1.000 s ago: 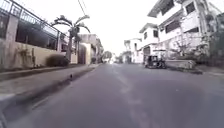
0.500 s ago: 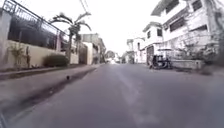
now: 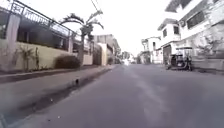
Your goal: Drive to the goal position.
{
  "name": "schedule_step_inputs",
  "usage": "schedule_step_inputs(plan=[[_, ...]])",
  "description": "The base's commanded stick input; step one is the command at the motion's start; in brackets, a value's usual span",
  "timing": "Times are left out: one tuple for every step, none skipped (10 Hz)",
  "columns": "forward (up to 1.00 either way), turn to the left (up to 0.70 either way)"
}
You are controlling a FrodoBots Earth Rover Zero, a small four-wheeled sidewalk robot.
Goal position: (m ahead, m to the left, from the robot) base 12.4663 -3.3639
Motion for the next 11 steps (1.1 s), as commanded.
schedule_step_inputs(plan=[[1.00, 0.00], [1.00, 0.00], [1.00, 0.00], [1.00, 0.00], [1.00, 0.00], [1.00, 0.00], [1.00, 0.00], [1.00, 0.00], [1.00, 0.00], [1.00, 0.00], [1.00, 0.00]])
